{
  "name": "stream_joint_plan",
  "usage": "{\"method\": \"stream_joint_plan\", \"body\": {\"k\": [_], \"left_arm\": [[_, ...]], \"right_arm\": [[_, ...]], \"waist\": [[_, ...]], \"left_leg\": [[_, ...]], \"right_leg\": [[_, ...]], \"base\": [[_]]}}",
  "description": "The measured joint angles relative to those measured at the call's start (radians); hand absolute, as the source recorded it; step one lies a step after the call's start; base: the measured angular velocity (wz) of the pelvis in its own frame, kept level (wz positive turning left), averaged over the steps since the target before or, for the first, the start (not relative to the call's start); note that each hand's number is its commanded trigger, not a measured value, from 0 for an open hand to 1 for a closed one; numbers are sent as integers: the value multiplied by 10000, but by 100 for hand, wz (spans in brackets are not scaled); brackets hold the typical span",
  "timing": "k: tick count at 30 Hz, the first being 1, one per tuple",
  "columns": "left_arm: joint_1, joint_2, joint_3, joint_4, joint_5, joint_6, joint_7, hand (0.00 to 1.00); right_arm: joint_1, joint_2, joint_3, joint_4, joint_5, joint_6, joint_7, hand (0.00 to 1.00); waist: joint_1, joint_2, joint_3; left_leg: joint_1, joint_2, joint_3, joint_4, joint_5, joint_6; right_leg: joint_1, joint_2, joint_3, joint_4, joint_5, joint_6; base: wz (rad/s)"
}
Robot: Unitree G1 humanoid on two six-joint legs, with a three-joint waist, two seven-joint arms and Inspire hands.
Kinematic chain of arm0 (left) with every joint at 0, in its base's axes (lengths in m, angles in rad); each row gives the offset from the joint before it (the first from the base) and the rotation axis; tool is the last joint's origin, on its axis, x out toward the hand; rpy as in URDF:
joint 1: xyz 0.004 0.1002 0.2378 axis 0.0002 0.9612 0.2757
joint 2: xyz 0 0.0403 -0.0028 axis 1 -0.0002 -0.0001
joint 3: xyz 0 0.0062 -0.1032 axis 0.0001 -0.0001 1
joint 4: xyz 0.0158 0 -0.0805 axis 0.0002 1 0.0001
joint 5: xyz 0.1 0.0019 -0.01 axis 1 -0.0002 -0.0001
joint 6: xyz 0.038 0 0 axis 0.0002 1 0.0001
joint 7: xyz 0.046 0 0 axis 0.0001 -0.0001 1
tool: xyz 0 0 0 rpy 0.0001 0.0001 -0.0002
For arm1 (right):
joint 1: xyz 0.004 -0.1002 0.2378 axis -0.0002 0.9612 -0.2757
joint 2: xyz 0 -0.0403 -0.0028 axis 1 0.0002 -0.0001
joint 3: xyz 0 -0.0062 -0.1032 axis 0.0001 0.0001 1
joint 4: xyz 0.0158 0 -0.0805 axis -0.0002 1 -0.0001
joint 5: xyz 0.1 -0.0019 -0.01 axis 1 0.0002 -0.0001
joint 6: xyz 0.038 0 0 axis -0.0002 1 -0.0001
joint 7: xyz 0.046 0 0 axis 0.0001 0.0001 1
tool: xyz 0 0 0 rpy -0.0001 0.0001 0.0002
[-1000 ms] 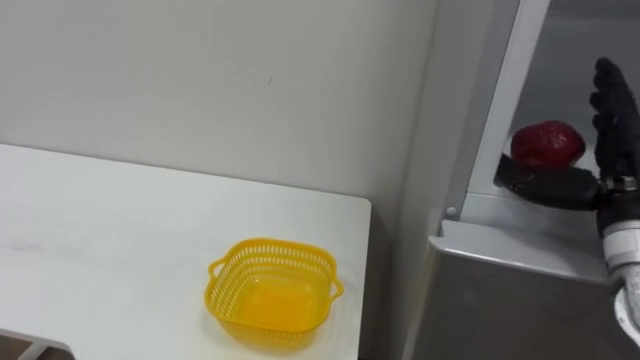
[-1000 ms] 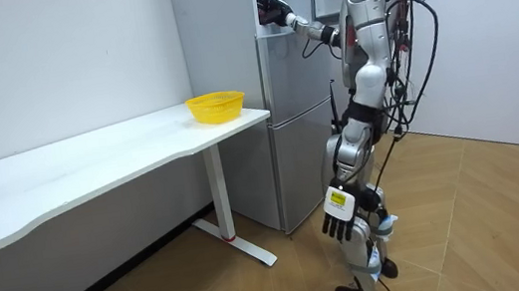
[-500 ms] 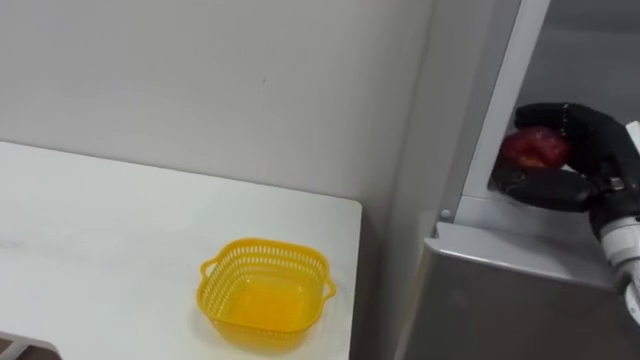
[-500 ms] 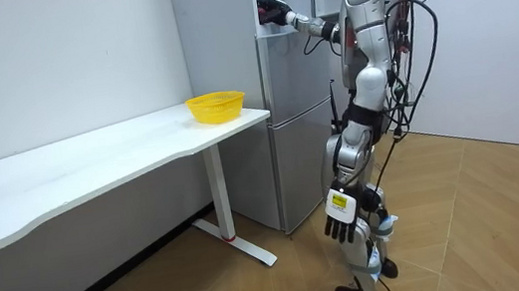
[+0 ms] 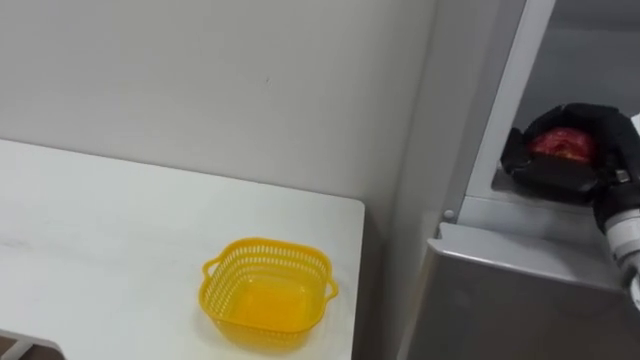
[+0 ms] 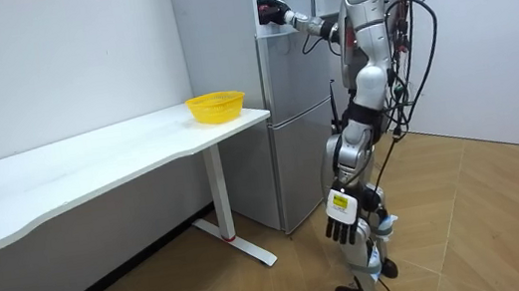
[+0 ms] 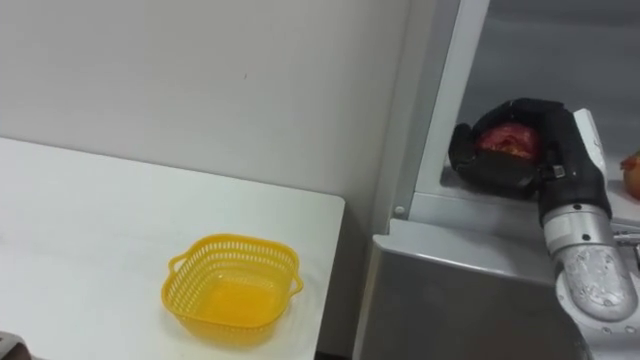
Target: Retrieve from the upper fridge
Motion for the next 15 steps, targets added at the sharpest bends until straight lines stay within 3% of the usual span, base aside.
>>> {"method": "stream_joint_plan", "body": {"k": [2,5,7,15], "left_arm": [[-69,-6,-129,-1,-13,0,97,0],[-55,-6,-196,0,-8,1,243,0],[-57,-42,-192,0,24,-3,378,0],[-228,-67,-191,305,-17,-161,426,0]], "right_arm": [[3,2,102,-212,-43,2,-288,100],[88,25,398,-645,-194,3,-763,100],[287,295,392,-1098,-445,11,-1029,100],[1068,974,399,-2422,-1242,10,-1587,100]], "waist": [[-7,63,9],[-38,231,-52],[-35,348,-117],[-58,440,-103]], "left_leg": [[-1,-1,3,-25,-1,0],[4,3,34,-47,0,0],[20,1,39,-33,3,1],[148,11,69,-74,6,-1]], "right_leg": [[-31,3,6,2,1,-1],[-49,4,1,1,3,-1],[-48,3,9,1,3,-1],[-16,13,71,-22,3,-1]], "base": [[0],[-2],[0],[-3]]}}
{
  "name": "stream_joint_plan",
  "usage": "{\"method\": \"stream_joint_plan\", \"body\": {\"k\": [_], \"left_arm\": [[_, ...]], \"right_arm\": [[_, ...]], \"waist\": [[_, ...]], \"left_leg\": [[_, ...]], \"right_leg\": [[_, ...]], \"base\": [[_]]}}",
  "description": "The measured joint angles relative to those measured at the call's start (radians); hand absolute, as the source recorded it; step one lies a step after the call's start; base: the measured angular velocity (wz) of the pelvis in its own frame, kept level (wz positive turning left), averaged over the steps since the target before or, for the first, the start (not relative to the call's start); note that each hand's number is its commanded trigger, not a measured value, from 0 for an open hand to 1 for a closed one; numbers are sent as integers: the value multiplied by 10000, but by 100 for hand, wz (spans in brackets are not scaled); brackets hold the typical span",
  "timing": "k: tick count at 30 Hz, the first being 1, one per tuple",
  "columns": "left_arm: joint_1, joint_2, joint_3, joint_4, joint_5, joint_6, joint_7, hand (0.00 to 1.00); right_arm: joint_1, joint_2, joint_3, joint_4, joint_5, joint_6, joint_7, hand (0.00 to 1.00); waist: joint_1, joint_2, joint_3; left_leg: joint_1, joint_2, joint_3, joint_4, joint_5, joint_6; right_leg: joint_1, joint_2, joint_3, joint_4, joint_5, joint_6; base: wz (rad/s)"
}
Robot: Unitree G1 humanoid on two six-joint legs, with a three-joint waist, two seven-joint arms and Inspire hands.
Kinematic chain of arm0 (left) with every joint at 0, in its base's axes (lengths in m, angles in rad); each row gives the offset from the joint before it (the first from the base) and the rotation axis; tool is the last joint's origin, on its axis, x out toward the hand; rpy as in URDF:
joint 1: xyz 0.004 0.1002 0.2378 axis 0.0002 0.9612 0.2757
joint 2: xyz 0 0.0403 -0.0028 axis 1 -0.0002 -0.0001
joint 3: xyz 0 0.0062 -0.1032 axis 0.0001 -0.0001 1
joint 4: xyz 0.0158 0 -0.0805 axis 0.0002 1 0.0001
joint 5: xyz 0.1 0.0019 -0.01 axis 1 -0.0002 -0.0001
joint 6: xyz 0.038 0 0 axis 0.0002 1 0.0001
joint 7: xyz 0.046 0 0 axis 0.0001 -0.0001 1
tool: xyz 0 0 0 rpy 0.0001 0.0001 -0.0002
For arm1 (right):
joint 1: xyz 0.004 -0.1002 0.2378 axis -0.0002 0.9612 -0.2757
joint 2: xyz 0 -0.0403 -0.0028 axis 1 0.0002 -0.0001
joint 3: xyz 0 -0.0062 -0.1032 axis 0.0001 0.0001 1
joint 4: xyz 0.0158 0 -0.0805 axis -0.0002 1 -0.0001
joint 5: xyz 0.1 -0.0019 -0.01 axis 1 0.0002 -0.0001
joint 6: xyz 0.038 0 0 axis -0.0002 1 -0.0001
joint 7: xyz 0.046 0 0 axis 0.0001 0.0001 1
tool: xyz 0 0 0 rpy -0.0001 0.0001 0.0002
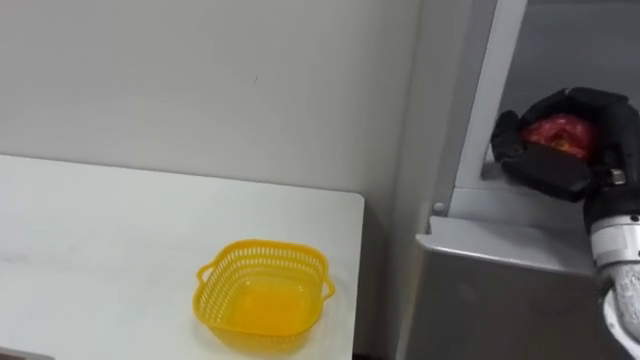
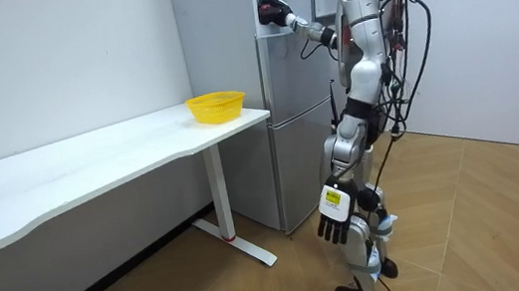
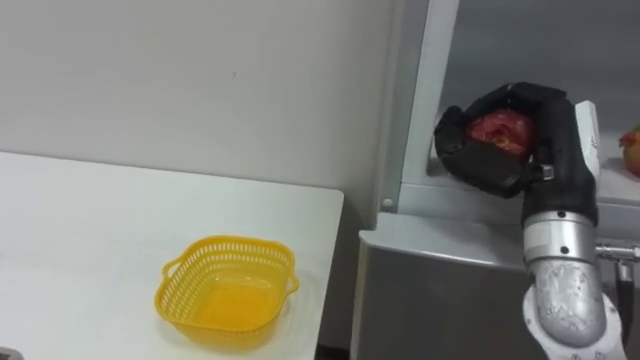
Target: Retrieve from the upper fridge
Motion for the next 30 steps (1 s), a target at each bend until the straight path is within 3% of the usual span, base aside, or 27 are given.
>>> {"method": "stream_joint_plan", "body": {"k": [5,12,17,22,30], "left_arm": [[-114,-33,18,305,61,-205,208,0],[-118,-135,-4,526,56,-485,407,0],[-71,-141,3,581,65,-609,410,0],[-42,-143,21,600,64,-830,352,0],[-258,-142,21,828,-2,-1035,366,0]], "right_arm": [[757,190,224,-1632,-443,-38,5,100],[877,576,863,-2889,-1728,-504,122,100],[876,583,1012,-3844,-2016,-1023,-24,100],[873,571,1427,-4547,-3808,-1528,29,100],[873,574,1898,-4560,-4480,-1637,159,100]], "waist": [[22,21,-4],[8,48,-14],[44,14,-63],[140,-69,-105],[421,-249,-59]], "left_leg": [[21,8,108,-13,0,0],[21,16,196,0,0,0],[-2,23,188,-134,-2,2],[-12,21,208,-134,0,3],[7,20,113,-100,1,4]], "right_leg": [[-82,-3,20,5,1,1],[-35,-22,1,61,2,3],[-82,-10,-27,32,2,3],[-37,13,60,21,1,3],[-45,6,11,17,1,4]], "base": [[-5],[0],[1],[-1],[1]]}}
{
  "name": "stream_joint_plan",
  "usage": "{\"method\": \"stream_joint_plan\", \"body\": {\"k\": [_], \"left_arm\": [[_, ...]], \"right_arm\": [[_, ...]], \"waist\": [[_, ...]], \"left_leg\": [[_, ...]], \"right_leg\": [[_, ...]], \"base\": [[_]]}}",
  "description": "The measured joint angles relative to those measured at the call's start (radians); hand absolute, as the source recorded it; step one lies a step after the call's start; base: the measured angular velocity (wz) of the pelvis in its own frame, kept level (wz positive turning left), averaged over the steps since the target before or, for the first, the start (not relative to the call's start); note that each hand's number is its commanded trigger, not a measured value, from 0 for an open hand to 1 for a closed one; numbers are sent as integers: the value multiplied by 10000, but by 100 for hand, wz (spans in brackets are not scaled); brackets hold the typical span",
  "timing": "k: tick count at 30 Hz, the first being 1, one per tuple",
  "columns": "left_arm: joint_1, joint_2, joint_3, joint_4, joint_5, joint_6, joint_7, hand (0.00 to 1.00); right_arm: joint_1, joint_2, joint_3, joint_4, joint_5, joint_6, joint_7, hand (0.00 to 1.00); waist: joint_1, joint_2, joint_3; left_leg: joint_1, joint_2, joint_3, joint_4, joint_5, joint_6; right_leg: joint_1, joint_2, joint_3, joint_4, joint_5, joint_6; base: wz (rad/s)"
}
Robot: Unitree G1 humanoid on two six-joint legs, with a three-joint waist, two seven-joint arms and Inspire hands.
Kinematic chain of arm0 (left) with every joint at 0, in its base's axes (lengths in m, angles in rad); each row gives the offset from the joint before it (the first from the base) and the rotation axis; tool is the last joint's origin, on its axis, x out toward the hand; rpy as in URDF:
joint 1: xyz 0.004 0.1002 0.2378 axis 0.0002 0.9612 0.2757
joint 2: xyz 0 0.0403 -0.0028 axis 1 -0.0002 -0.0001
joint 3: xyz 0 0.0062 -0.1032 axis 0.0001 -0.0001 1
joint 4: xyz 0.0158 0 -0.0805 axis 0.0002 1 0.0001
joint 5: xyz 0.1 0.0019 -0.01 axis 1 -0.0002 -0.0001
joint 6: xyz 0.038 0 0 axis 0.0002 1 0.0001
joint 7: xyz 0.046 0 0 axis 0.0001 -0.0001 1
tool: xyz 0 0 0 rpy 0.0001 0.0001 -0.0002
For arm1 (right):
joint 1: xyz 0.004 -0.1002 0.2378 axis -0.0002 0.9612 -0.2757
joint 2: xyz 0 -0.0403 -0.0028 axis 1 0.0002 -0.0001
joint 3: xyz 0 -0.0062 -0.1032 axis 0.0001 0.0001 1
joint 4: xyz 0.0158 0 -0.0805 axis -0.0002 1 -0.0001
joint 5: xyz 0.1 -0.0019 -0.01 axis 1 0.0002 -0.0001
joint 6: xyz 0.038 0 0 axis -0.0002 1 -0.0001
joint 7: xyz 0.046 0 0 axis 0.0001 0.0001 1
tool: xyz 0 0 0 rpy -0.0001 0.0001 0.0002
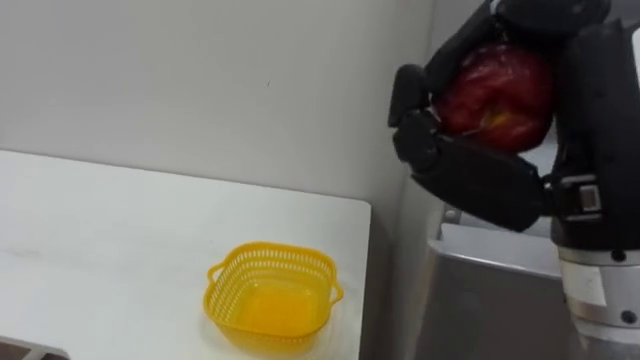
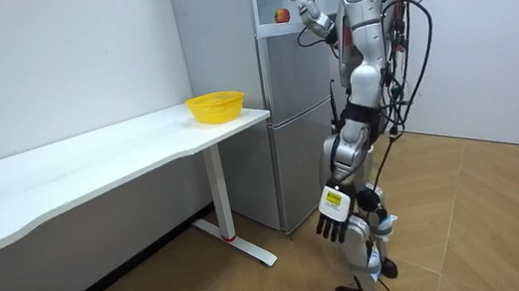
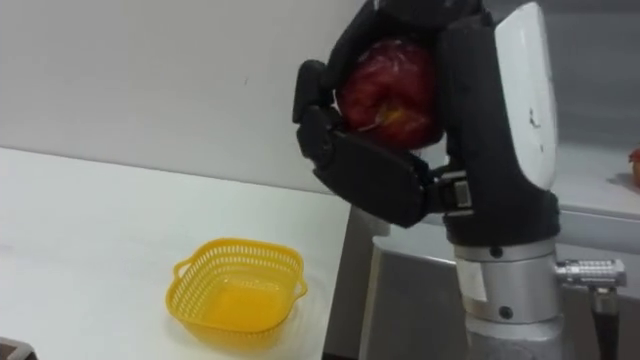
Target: Retrieve from the upper fridge
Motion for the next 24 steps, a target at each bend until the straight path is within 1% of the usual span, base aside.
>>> {"method": "stream_joint_plan", "body": {"k": [2,4,6,8,9,11,13,14,15,17,19,20,21,22,23,24], "left_arm": [[-40,0,-6,91,0,10,6,0],[-177,1,4,370,-2,6,0,0],[-226,4,3,549,-1,10,-18,0],[-249,4,1,620,-5,8,-49,0],[-312,7,1,631,-5,8,-96,0],[-316,16,1,674,-6,0,-177,0],[-303,33,7,676,-6,-5,-225,0],[-304,38,20,664,-1,-5,-225,0],[-330,57,25,608,3,-6,-225,0],[-358,120,13,527,30,-13,-225,0],[-359,169,-6,507,69,2,-255,0],[-377,179,-5,512,65,3,-276,0],[-381,201,9,518,73,12,-329,0],[-415,233,21,520,69,18,-374,0],[-427,255,22,518,69,21,-392,0],[-473,306,41,504,68,19,-396,0]], "right_arm": [[0,-2,135,0,-306,0,6,100],[-7,0,231,0,-652,7,35,100],[-20,-5,346,1,-868,6,78,100],[-134,-7,445,15,-1057,-2,90,100],[-284,-13,448,27,-1154,-18,100,100],[-455,-15,447,28,-1201,-42,100,100],[-576,-37,462,168,-1318,-163,103,100],[-596,-65,465,216,-1332,-203,108,100],[-609,-198,465,321,-1351,-233,110,100],[-734,-422,566,662,-1357,-246,124,100],[-983,-571,910,1393,-1553,-194,308,100],[-1006,-595,948,1583,-1581,-188,331,100],[-1008,-644,998,1965,-1587,-161,352,100],[-1022,-738,1002,2440,-1571,-123,392,100],[-1039,-805,1004,2695,-1554,-104,412,100],[-1048,-906,1020,3113,-1551,108,491,100]], "waist": [[44,-24,9],[199,-37,17],[203,-70,30],[286,-142,57],[334,-199,99],[380,-310,110],[531,-434,94],[608,-466,105],[728,-540,121],[790,-676,147],[823,-783,119],[845,-806,127],[936,-865,127],[984,-946,99],[1018,-992,99],[1127,-1089,113]], "left_leg": [[-10,0,-30,1,0,0],[-11,-4,-93,9,0,0],[-9,-21,-224,22,1,0],[-23,-31,-274,47,0,0],[-70,-39,-304,91,0,0],[-176,-76,-435,132,-1,0],[-184,-97,-502,127,-2,2],[-190,-99,-519,125,-2,2],[-236,-110,-542,125,-2,2],[-362,-145,-751,155,10,10],[-403,-162,-906,170,21,5],[-411,-176,-966,173,23,6],[-447,-217,-1122,183,43,18],[-523,-262,-1290,202,62,32],[-539,-275,-1348,207,81,40],[-541,-287,-1386,216,111,44]], "right_leg": [[5,-10,-60,2,0,0],[55,-10,-95,2,0,0],[129,-20,-149,-3,-3,4],[149,-27,-233,-3,-13,17],[141,-31,-251,-9,-16,18],[120,-52,-362,-28,-27,26],[137,-61,-393,-21,-36,38],[151,-64,-424,-20,-37,39],[147,-77,-505,-22,-37,40],[137,-104,-713,-36,-42,47],[146,-116,-837,-37,-45,51],[157,-124,-881,-36,-48,55],[162,-154,-975,-13,-67,88],[156,-192,-1177,0,-78,107],[157,-207,-1240,18,-80,110],[156,-222,-1325,43,-80,111]], "base": [[4],[6],[17],[11],[11],[16],[10],[9],[20],[28],[19],[22],[32],[37],[33],[21]]}}
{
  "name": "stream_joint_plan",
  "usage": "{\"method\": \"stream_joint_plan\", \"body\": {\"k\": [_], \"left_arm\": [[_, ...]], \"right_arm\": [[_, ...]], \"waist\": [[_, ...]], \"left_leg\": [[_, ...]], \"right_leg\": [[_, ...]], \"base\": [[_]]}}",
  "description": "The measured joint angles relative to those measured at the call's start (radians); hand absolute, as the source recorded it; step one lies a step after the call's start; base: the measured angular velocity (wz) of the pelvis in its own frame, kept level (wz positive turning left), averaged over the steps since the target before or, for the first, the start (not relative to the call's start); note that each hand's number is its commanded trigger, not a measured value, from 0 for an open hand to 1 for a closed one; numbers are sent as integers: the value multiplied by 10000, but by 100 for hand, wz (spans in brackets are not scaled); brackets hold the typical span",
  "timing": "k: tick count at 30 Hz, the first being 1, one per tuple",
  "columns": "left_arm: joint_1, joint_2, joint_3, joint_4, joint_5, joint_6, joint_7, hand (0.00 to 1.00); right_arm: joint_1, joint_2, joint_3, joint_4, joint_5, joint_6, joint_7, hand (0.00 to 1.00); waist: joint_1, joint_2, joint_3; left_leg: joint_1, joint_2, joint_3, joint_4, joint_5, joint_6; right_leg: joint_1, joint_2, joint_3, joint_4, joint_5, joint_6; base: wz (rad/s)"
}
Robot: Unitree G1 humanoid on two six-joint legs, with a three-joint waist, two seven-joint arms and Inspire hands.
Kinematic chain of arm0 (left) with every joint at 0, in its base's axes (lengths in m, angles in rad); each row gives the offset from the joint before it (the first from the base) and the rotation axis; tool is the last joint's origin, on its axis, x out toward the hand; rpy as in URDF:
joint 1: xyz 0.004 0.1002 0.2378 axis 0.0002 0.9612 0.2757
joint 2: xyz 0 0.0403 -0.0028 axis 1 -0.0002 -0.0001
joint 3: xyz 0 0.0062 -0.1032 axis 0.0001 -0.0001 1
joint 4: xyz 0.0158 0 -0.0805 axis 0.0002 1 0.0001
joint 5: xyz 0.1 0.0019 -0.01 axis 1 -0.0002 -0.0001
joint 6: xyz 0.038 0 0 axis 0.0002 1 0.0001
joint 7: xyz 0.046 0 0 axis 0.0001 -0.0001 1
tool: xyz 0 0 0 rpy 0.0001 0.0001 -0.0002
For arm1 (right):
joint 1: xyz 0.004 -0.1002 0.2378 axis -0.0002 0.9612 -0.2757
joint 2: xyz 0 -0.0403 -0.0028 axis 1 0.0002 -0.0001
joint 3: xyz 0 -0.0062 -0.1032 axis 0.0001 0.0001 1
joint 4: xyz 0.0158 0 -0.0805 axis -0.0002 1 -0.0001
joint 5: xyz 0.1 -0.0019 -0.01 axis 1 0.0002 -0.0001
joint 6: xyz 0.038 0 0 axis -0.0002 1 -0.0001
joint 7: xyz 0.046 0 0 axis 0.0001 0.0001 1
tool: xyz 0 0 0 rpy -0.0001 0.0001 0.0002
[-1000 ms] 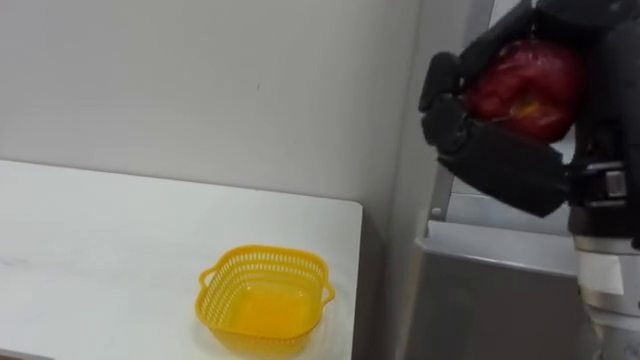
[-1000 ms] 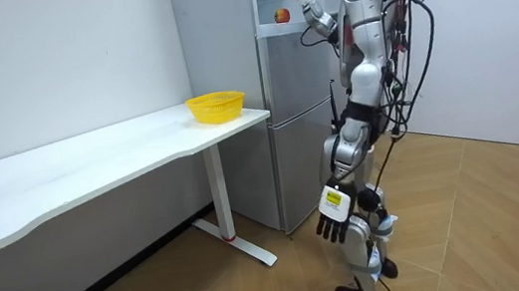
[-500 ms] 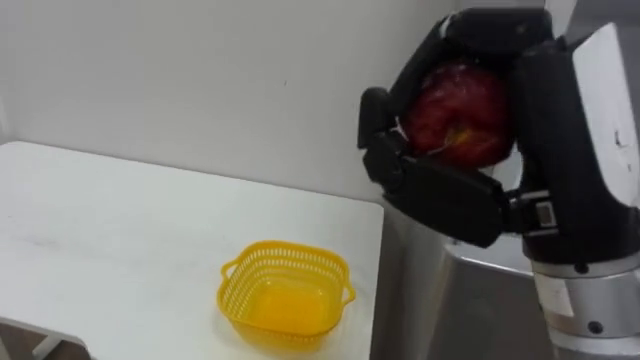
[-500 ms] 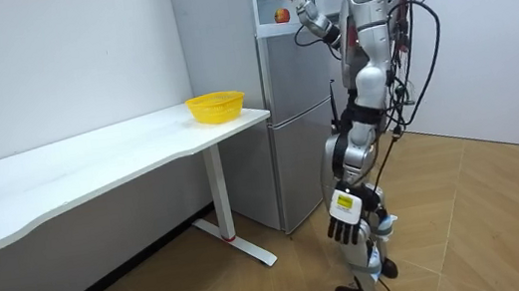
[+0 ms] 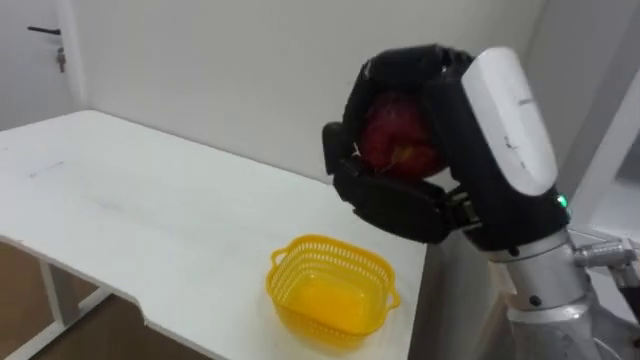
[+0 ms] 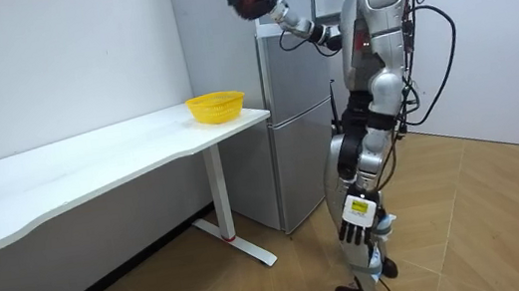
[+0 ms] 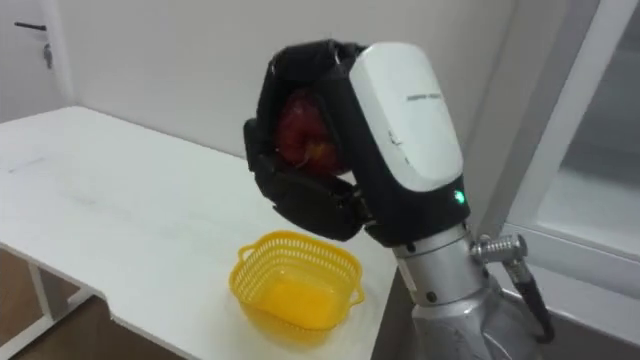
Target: Retrieve from the upper fridge
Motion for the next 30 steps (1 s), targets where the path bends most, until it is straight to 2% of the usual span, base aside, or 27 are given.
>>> {"method": "stream_joint_plan", "body": {"k": [1,3,4,5,7,8,9,10,12,16,17,19,21,22,25,30], "left_arm": [[-11,47,67,3,-13,-1,-3,0],[52,127,136,5,-14,6,-46,0],[87,195,156,1,-49,24,-105,0],[97,238,157,0,-71,50,-118,0],[112,417,146,-9,-77,74,-127,0],[113,443,150,-10,-74,77,-111,0],[142,475,160,-11,-70,100,-77,0],[194,484,159,-33,-69,160,-75,0],[291,503,159,-57,-69,282,-86,0],[391,585,261,-156,4,313,-120,0],[400,599,322,-205,3,322,-122,0],[273,725,458,-330,-13,346,-143,0],[216,824,456,-483,-53,293,-142,0],[214,846,436,-555,-82,264,-126,0],[239,858,373,-640,-86,298,-33,0],[444,847,374,-685,-98,408,66,0]], "right_arm": [[0,-13,1,307,1,204,107,100],[-34,-19,1,876,12,194,160,100],[-133,-78,94,1427,48,202,133,100],[-252,-166,221,1786,94,214,137,100],[-587,-453,714,2996,298,418,271,100],[-606,-494,769,3247,435,430,295,100],[-607,-551,850,3606,540,540,391,100],[-623,-647,959,3825,647,628,468,100],[-626,-708,1011,4030,828,648,548,100],[-746,-1120,1189,4364,887,748,575,100],[-808,-1150,1253,4551,892,758,574,100],[-946,-1190,1445,5602,899,792,574,100],[-947,-1189,1509,6168,898,863,604,100],[-1037,-1191,1594,6462,931,849,616,100],[-1359,-1194,1843,7216,1445,871,641,100],[-1638,-1194,1923,7731,1972,1020,701,100]], "waist": [[172,-97,23],[221,-246,57],[380,-339,78],[442,-379,78],[458,-543,77],[470,-577,76],[626,-631,76],[747,-666,94],[763,-700,96],[1037,-824,109],[1055,-851,101],[1366,-965,150],[1570,-1073,164],[1657,-1173,145],[1828,-1318,196],[2015,-1346,196]], "left_leg": [[-11,0,-78,6,0,0],[-68,-35,-261,124,-1,0],[-94,-44,-309,191,-1,1],[-108,-48,-343,226,-1,1],[-237,-118,-724,301,-1,0],[-254,-137,-741,307,-1,0],[-307,-174,-785,329,-1,1],[-353,-196,-850,343,-1,1],[-478,-243,-989,420,-2,2],[-850,-308,-1098,441,-3,2],[-875,-318,-1114,465,-3,2],[-910,-326,-1143,490,2,4],[-1071,-332,-1221,579,1,3],[-1216,-341,-1270,647,2,1],[-1416,-341,-1273,663,29,-18],[-1464,-358,-1335,783,42,-11]], "right_leg": [[2,0,-45,3,0,1],[13,-12,-174,6,0,1],[16,-17,-230,18,0,1],[29,-17,-276,17,0,1],[61,-27,-441,12,-4,8],[61,-36,-438,11,-14,24],[54,-66,-438,14,-59,100],[36,-85,-471,13,-67,112],[9,-106,-585,15,-69,116],[-245,-145,-759,22,-94,156],[-269,-148,-778,22,-94,155],[-300,-153,-851,28,-93,154],[-396,-151,-948,63,-93,154],[-515,-152,-975,141,-92,153],[-699,-149,-978,139,-91,150],[-704,-162,-995,136,-91,150]], "base": [[15],[22],[20],[20],[41],[37],[16],[13],[19],[8],[6],[5],[14],[13],[2],[5]]}}
